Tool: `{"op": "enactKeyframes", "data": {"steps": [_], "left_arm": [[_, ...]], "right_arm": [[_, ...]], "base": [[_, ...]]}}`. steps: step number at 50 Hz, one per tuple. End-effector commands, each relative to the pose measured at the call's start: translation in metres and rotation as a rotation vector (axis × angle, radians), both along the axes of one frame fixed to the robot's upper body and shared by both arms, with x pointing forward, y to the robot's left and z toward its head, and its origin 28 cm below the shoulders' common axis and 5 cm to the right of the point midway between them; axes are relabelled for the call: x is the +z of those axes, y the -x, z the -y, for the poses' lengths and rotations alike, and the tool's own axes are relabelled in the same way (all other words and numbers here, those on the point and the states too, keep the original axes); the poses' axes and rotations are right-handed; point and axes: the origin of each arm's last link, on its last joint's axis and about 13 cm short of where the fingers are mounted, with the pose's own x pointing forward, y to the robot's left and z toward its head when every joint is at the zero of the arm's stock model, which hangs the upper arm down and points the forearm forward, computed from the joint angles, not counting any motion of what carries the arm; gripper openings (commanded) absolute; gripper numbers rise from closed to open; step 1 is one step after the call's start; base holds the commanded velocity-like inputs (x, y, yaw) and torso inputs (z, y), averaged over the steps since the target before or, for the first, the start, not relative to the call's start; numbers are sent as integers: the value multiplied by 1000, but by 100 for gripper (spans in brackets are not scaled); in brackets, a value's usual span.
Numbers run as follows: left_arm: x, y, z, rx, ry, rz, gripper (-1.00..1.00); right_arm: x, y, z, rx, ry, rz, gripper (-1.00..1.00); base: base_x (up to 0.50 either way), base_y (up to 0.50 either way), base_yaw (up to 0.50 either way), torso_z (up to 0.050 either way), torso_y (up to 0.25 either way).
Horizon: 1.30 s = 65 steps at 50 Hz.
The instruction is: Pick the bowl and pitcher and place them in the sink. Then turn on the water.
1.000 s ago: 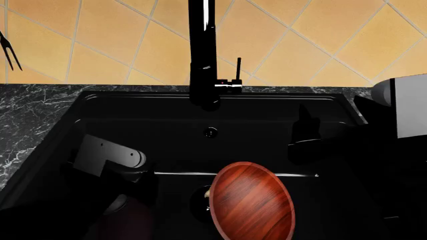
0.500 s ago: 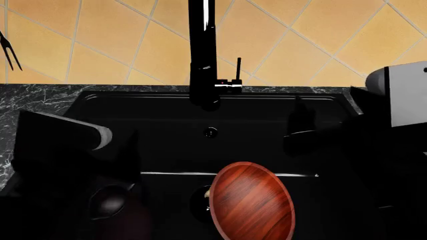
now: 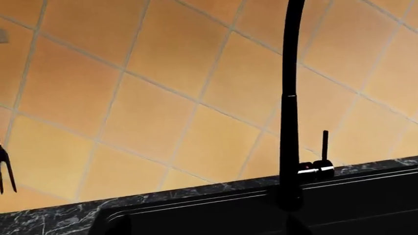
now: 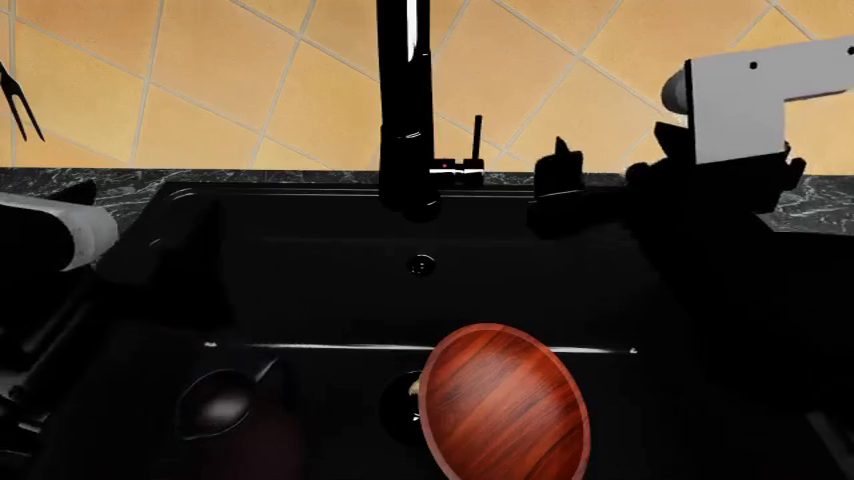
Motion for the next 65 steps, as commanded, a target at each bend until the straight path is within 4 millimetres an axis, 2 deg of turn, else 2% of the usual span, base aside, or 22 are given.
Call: {"op": "enactKeyframes", "data": {"steps": [1,22,28,38,47,65], "left_arm": [[6,6,-3,19,16,40,100],[5,8,-7,35,32,46,100],[4,8,-8,38,35,42,100],[4,8,-10,44,38,42,100],[5,9,-11,47,40,46,100],[3,6,-15,59,47,40,100]], "right_arm": [[2,-25,-8,4,-18,2,100],[-2,-85,-23,-41,56,8,100],[-7,-102,-28,-46,79,-45,100],[-3,-125,-32,-172,49,-27,100],[-8,-144,-38,-61,34,37,100],[-26,-176,-52,-36,10,17,100]], "base": [[0,0,0,0,0],[0,0,0,0,0],[0,0,0,0,0],[0,0,0,0,0],[0,0,0,0,0],[0,0,0,0,0]]}}
